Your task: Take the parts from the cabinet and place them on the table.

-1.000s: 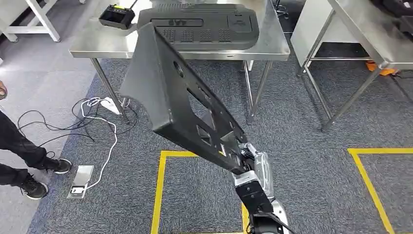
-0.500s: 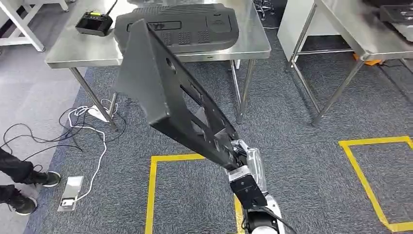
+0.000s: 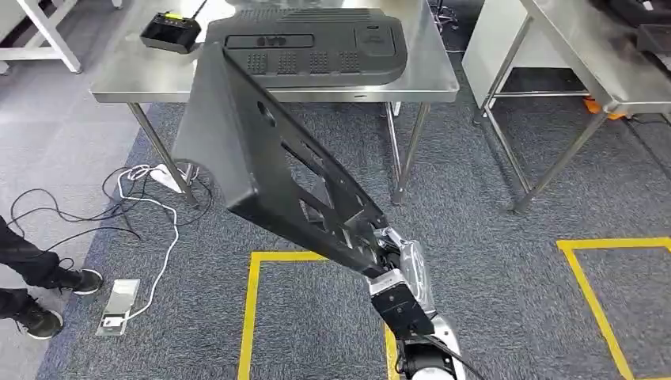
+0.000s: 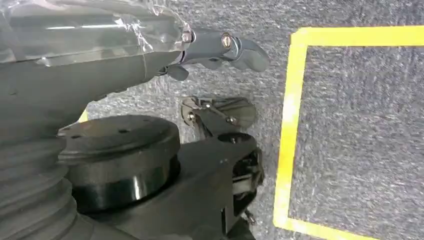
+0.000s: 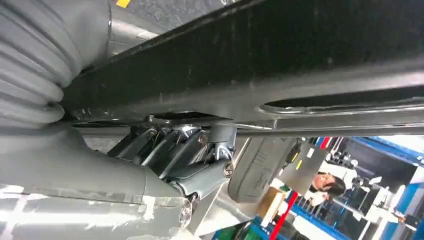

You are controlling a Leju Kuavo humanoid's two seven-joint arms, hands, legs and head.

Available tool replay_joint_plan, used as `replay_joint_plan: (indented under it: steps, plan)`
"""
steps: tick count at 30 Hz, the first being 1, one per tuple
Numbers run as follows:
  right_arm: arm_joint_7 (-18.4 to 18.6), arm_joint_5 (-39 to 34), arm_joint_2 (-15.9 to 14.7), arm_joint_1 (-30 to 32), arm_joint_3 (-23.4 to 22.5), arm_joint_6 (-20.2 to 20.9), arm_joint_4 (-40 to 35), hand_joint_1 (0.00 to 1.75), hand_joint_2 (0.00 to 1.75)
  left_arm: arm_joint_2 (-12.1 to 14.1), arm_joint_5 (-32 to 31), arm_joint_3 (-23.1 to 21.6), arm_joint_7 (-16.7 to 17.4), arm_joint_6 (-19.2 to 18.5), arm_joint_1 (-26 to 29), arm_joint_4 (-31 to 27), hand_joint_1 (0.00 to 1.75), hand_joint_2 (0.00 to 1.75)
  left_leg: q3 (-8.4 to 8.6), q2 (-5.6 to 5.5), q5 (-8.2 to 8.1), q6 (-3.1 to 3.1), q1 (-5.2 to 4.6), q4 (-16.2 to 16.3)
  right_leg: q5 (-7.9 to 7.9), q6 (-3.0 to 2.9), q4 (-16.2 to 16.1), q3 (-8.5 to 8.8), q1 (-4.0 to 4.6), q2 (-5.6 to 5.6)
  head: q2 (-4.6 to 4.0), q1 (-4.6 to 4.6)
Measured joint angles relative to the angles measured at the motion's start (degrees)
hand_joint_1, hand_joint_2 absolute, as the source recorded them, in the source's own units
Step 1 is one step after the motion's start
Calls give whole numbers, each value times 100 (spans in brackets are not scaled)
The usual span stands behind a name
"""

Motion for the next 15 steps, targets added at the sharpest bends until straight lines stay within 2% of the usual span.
replay_joint_plan:
  steps: [1, 2, 3, 4, 5, 8, 11, 13, 15]
  plan:
    - [0, 9, -2, -6, 7, 4, 9, 175, 175, 2, 2, 2, 0, 2, -2, 2, 0, 175, -14, 0, -26, -43, -23, 10, -123, 8, -111, 68, 23, -15, 0, 20]
    - [0, 37, -2, -17, 17, 7, 9, 175, 175, 2, 4, 0, -2, 4, -8, 0, 0, 175, -36, -3, -37, -75, -37, 52, -103, -63, -173, 57, 47, 10, 0, 47]
    - [13, 68, -11, -8, 26, 9, 11, 175, 175, 2, 2, 0, -2, 4, -5, 0, 0, 175, -27, 0, -32, -104, -39, 32, -111, -80, -165, 37, 54, 17, 0, 12]
    - [24, 125, -13, -1, 33, -2, 11, 175, 175, 7, 2, 0, 0, 4, -2, 2, 0, 175, -17, 4, -102, -70, -59, 60, -99, -72, -190, 47, 16, 23, 0, -26]
    - [28, 219, -15, -4, 42, -22, 11, 175, 175, 7, 0, 0, 0, 4, 2, 0, 0, 175, -5, 0, -50, 23, -50, 51, -103, -71, -186, 60, 30, 29, 0, -52]
    - [55, 278, -15, -7, 72, -26, 11, 175, 175, 7, -9, -2, 0, 4, -5, 0, 0, 175, 40, 0, -56, 20, -41, -1, -129, -110, -184, 78, 56, 30, 0, -131]
    - [63, 260, -15, -8, 87, -7, 11, 175, 175, 7, -4, -2, 2, 4, -4, 0, 0, 175, 66, 0, -42, -12, -38, -41, -146, -138, -180, 88, 62, 29, 0, -174]
    - [72, 236, -15, -8, 101, 26, 11, 175, 175, 7, 4, -4, 2, 4, -3, 0, 0, 175, 80, 0, -37, -93, -30, -68, -154, -151, -177, 91, 66, 28, 0, -192]
    - [77, 193, -17, -8, 111, 48, 11, 175, 175, 7, 11, -4, 2, 4, -1, 0, 0, 175, 82, 0, -42, -122, -26, -72, -157, -156, -175, 92, 69, 28, 0, -201]
